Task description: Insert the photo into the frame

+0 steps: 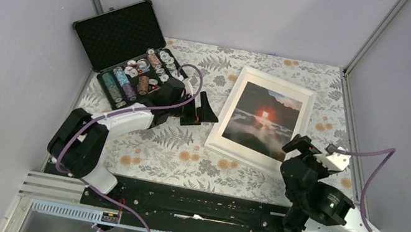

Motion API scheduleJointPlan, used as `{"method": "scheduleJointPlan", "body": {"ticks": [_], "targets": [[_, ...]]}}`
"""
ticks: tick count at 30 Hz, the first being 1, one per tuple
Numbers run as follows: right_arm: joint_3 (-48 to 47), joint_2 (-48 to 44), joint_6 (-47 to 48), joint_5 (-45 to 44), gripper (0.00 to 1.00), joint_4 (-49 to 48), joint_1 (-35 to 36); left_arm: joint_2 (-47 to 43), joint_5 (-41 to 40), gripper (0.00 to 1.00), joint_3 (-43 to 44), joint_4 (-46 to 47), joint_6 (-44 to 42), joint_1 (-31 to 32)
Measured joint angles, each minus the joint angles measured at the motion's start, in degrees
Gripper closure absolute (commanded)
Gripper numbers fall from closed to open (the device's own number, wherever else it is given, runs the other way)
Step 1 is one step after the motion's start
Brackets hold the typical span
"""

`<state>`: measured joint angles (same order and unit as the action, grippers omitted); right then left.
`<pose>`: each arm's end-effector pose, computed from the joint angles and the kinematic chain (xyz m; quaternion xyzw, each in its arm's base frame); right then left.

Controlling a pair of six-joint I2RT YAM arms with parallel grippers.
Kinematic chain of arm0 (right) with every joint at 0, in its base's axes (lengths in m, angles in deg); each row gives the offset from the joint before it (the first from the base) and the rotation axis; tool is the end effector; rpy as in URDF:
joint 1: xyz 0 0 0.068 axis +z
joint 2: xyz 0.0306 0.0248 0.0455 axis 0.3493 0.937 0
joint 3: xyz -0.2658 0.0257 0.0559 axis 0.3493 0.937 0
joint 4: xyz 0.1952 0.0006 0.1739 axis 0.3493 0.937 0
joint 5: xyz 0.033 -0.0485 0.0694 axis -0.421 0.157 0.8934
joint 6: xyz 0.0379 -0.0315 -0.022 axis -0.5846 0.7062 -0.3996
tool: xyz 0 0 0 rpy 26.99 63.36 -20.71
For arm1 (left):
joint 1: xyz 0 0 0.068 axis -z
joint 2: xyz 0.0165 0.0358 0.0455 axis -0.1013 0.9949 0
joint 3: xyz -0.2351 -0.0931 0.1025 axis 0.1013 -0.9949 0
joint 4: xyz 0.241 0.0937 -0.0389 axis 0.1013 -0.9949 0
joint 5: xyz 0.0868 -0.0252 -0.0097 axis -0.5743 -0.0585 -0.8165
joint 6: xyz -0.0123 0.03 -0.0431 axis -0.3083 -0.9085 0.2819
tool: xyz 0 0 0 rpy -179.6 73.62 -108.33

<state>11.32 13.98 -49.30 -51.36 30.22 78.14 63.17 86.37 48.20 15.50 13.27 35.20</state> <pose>0.0795 0.0604 0.2701 0.2718 0.6883 -0.0085 0.6725 0.2710 -0.1702 0.2144 -0.0160 0.8698 -0.4299 0.2414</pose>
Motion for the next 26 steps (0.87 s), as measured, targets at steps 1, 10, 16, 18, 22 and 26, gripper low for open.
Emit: {"method": "scheduleJointPlan", "body": {"ticks": [1,10,16,18,22,26], "targets": [[-3.3,1.6,0.4,0.1,0.0,1.2,0.0,0.5,0.0,0.02,0.2,0.2,0.0,0.0],[-20.9,15.7,27.6,17.3,0.0,-4.1,0.0,-1.5,-3.5,0.01,1.1,-5.2,-2.9,0.0],[-37.6,18.0,37.9,24.8,0.01,-5.6,0.0,-12.8,-10.7,0.01,16.5,-18.8,-9.8,0.1],[-42.1,17.7,40.8,26.1,0.0,-7.3,0.0,-16.2,-13.0,0.01,24.8,-20.9,-12.5,0.1],[-48.2,16.0,46.2,29.1,0.0,-11.0,0.0,-21.7,-16.2,0.01,37.7,-22.7,-16.8,0.1],[-50.3,13.9,50.2,32.0,0.0,-14.5,0.0,-26.5,-19.1,0.01,44.0,-23.8,-19.7,0.1]]}}
